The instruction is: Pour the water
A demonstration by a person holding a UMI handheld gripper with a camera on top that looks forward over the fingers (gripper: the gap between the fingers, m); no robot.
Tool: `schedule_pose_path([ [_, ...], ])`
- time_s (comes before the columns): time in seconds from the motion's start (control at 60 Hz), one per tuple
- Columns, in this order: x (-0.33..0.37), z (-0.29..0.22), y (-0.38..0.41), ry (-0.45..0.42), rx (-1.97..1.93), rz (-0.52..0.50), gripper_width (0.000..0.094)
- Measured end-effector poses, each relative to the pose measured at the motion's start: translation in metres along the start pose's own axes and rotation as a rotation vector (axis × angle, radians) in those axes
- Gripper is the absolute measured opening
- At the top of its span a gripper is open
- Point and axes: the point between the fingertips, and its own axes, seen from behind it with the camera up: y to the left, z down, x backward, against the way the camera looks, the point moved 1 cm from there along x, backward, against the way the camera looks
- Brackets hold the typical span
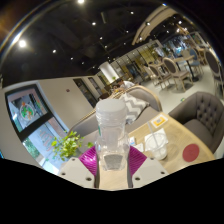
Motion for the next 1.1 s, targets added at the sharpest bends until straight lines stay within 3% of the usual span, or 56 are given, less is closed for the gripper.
schedule_pose_path([
  [0.15,0.013,-0.036,-0.079,-0.054,0.265,0.180,0.0372],
  [0.317,0.011,-0.036,-0.179,-0.003,0.414,0.347,0.0373],
  [0.433,-0.002,-0.006,-0.245,0.066,0.432,0.398,0.0374],
  [0.633,-0.009,0.034,-0.290,0.156,0.471,0.413,0.0382],
  [0.767,-0.009,0.045,-0.300,0.149,0.465,0.404,0.0400],
  [0.917,-0.010,0.044,-0.300,0.176,0.452,0.386,0.0490],
  [1.05,0.003,0.052,-0.292,0.244,0.424,0.393,0.0873],
  [1.1,0.019,0.051,-0.289,0.273,0.408,0.411,0.0848],
])
